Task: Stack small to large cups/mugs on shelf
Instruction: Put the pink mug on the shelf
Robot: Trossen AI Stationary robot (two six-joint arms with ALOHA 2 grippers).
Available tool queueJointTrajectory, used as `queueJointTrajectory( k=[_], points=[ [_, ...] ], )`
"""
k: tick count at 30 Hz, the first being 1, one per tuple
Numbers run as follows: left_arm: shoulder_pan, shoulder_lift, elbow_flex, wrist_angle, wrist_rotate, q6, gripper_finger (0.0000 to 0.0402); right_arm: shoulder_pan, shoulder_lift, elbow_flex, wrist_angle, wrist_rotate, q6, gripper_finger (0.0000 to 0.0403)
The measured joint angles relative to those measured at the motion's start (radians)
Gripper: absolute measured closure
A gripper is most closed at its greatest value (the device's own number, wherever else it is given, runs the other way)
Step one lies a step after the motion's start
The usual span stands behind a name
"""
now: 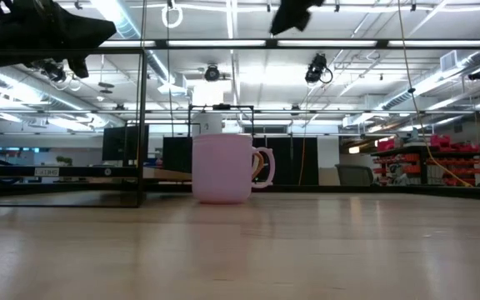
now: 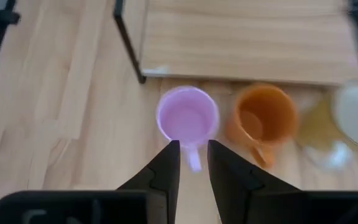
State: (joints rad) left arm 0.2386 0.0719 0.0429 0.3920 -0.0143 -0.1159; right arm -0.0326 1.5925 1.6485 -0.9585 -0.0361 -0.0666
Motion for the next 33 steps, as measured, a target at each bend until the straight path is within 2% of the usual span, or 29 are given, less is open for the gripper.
queueJointTrajectory(
  k=[4, 12, 15, 19, 24, 30, 33],
  points=[
    [0.000, 0.000, 0.000, 0.000, 0.000, -0.005, 0.0360, -0.005, -0.183, -0.181, 0.091, 0.061, 0.066, 0.0315],
    [0.000, 0.000, 0.000, 0.004, 0.000, -0.015, 0.0359, -0.005, -0.550, -0.632, 0.424, 0.088, 0.192, 0.0315],
    [0.000, 0.000, -0.001, 0.042, 0.004, -0.050, 0.0359, -0.004, -0.649, -0.784, 0.530, 0.096, 0.231, 0.0315],
    [0.000, 0.000, 0.000, 0.114, 0.061, -0.100, 0.0363, -0.005, -0.736, -0.941, 0.632, 0.120, 0.255, 0.0315],
    [-0.001, 0.035, 0.101, -0.017, 0.065, -0.134, 0.0369, -0.005, -0.785, -1.047, 0.714, 0.145, 0.255, 0.0315],
    [-0.001, 0.218, 0.337, -0.202, 0.065, -0.135, 0.0366, -0.005, -0.783, -1.071, 0.728, 0.145, 0.258, 0.0315],
    [-0.001, 0.337, 0.483, -0.378, 0.060, -0.157, 0.0365, -0.005, -0.783, -1.072, 0.729, 0.145, 0.279, 0.0315]
  ],
)
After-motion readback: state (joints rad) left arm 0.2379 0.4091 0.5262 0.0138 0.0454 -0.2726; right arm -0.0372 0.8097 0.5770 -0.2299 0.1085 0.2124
